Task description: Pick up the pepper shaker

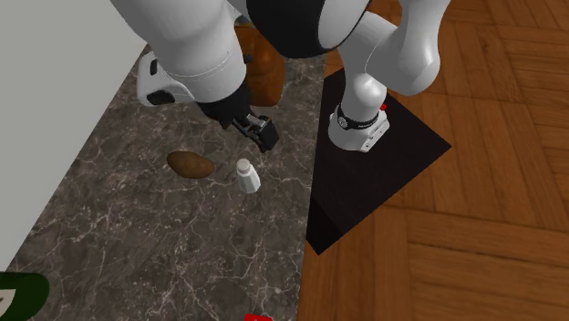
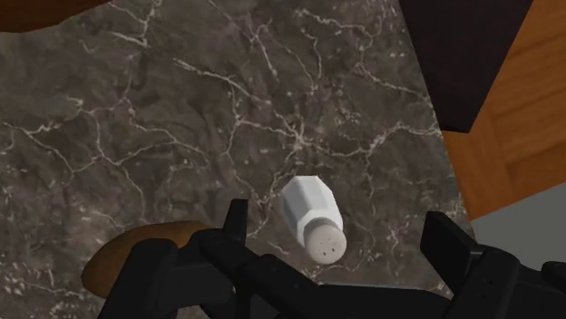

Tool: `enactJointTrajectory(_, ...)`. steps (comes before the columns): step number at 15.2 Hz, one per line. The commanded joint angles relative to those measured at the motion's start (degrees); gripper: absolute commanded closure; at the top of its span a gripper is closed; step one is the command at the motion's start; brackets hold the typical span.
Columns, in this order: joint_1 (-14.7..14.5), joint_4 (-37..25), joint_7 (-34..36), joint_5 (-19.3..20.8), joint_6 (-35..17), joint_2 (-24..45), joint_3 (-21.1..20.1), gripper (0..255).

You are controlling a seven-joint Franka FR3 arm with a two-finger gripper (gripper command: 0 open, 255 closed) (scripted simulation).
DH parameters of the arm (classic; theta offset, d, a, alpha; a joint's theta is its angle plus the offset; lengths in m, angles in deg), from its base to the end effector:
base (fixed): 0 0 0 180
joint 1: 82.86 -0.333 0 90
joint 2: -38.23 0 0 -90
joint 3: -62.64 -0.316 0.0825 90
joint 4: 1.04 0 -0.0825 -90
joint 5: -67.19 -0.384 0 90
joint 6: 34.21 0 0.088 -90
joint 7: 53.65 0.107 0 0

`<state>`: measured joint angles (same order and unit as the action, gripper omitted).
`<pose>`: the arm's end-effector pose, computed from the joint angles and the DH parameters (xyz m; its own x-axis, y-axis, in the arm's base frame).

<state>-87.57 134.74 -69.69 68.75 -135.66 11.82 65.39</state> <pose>0.3954 0.0099 0.4848 0.9374 0.3213 -0.1340 0.3197 -0.9469 -0.0340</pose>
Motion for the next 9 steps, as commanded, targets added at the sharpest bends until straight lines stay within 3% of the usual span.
enactJointTrajectory(1,-0.88,-0.6,-1.83,-1.39,-2.43,4.12,0.43,0)
enactJointTrajectory(9,-1.28,2.45,-3.1,-2.21,-8.59,7.87,0.71,0)
